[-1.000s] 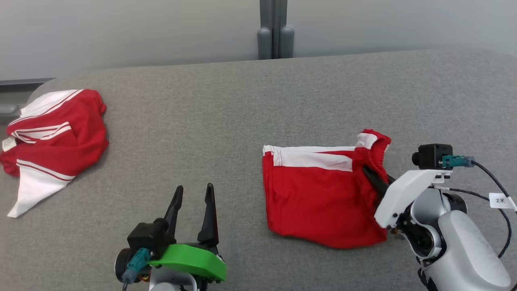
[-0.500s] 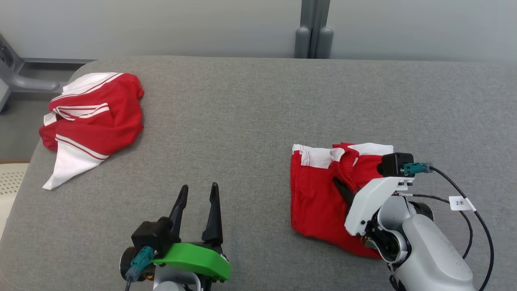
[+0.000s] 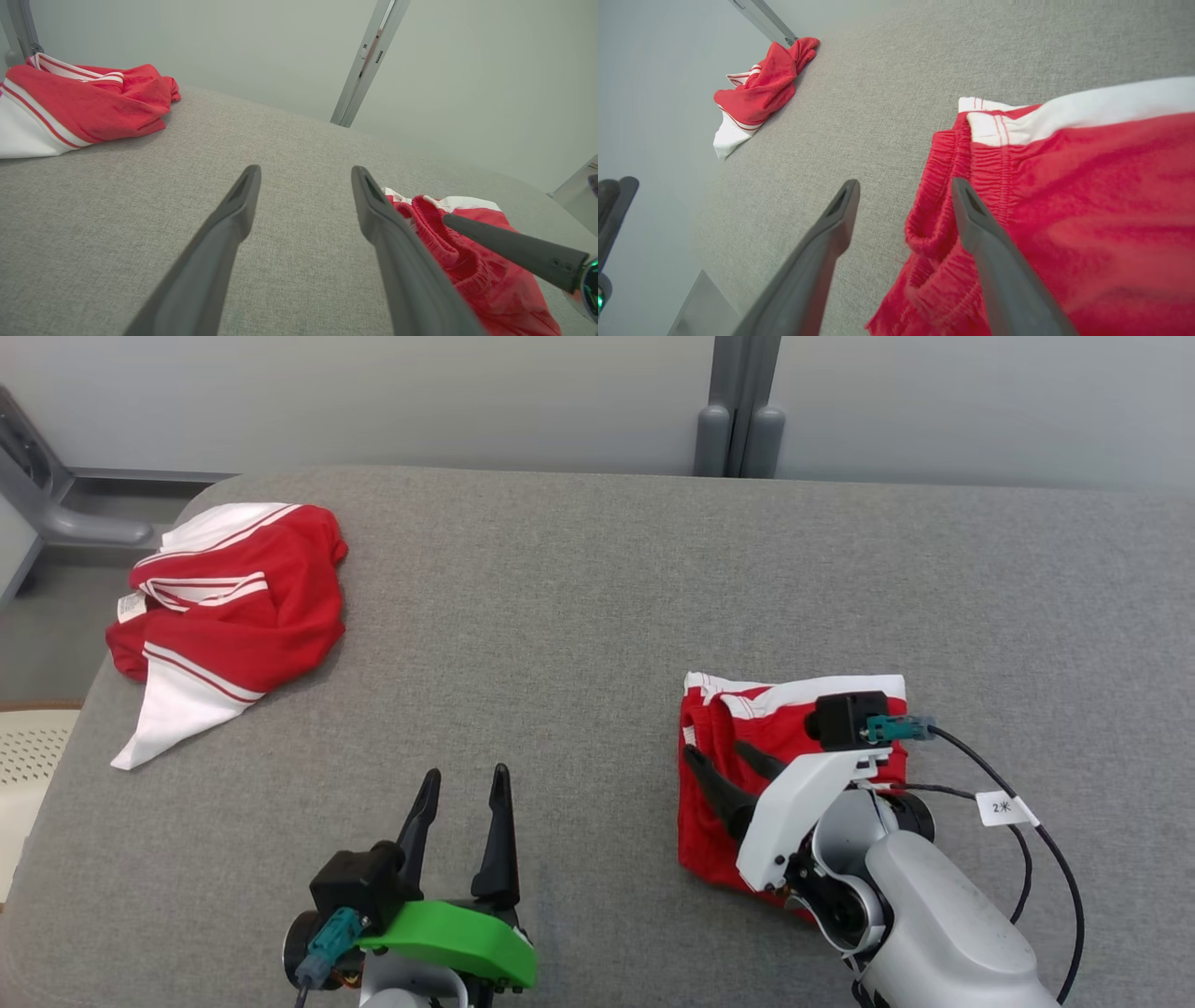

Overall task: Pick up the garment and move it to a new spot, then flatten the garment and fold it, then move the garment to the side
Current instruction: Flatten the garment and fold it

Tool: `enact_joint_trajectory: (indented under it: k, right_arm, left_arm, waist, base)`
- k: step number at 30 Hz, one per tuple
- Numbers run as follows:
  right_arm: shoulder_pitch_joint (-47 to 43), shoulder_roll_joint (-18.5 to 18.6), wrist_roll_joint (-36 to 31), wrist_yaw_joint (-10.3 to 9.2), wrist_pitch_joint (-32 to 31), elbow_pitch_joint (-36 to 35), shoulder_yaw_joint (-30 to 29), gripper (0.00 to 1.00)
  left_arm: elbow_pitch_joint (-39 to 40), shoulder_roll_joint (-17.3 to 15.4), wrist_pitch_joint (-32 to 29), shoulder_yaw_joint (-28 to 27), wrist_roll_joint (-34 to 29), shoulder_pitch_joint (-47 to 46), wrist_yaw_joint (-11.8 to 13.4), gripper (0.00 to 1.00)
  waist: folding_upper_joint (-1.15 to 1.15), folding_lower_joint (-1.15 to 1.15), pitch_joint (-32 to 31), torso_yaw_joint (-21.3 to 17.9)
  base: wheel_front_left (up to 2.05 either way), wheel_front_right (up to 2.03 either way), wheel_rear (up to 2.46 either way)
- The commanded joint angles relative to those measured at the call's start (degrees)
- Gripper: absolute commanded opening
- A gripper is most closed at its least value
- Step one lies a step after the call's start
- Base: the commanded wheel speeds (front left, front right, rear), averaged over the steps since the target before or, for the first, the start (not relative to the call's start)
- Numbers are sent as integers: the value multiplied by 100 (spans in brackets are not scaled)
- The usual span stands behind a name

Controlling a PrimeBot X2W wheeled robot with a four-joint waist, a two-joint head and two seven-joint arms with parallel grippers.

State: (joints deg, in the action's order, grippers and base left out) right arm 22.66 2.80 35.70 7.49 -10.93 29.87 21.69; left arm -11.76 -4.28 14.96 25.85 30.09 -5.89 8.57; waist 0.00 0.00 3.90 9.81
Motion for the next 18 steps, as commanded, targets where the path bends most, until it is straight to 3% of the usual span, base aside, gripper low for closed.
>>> enact_joint_trajectory:
  k: [1,7,18]
  right_arm:
    - [33,20,-34,0,106,-31,9,100]
    - [-51,87,-629,0,638,-104,-262,100]
    - [-781,125,-2135,0,1742,-829,-1639,100]
  left_arm:
    - [-26,8,25,-8,5,35,-23,100]
    - [-106,22,22,26,-62,-34,-37,100]
    - [-313,37,18,-260,-202,-94,-64,100]
  waist:
    - [0,0,-41,-54]
    - [0,0,-184,-224]
    - [0,0,-393,-474]
  base:
    - [0,0,0]
    - [0,0,0]
    - [0,0,0]
